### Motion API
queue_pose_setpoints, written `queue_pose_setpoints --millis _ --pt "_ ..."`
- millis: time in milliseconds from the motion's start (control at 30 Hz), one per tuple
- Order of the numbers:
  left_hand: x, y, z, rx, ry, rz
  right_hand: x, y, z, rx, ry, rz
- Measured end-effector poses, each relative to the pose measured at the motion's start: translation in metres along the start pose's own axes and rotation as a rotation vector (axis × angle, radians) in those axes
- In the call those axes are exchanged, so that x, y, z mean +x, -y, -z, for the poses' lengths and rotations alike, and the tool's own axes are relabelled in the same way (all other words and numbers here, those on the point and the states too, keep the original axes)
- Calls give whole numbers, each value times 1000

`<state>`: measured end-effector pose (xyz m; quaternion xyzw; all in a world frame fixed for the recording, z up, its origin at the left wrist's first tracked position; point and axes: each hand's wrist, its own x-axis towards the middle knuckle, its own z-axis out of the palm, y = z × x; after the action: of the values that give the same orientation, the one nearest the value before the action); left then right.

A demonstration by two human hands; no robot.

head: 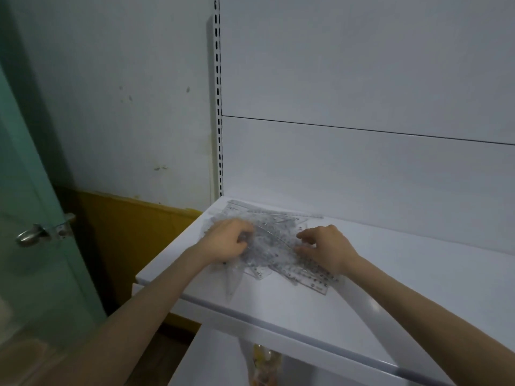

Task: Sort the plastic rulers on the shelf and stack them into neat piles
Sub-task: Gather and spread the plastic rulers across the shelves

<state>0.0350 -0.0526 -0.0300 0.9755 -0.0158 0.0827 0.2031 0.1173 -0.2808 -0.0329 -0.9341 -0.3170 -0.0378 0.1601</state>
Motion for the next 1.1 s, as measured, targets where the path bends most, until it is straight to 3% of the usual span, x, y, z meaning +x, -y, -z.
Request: queue_pose_setpoints --millis 200,600,767,933,1100 --pt "7 10 13 144 2 -121 7 -5 8 103 -98 35" --pt "8 4 2 197 -74 -325 2 -15 18 175 -47 -7" --pt "8 6 11 274 -299 -439 -3 -18 20 214 -70 -37" --pt "10 -5 19 305 -506 -321 -8 -21 21 300 -122 -65" --pt "16 -28 23 162 -489 -66 -27 -31 29 434 -194 -112"
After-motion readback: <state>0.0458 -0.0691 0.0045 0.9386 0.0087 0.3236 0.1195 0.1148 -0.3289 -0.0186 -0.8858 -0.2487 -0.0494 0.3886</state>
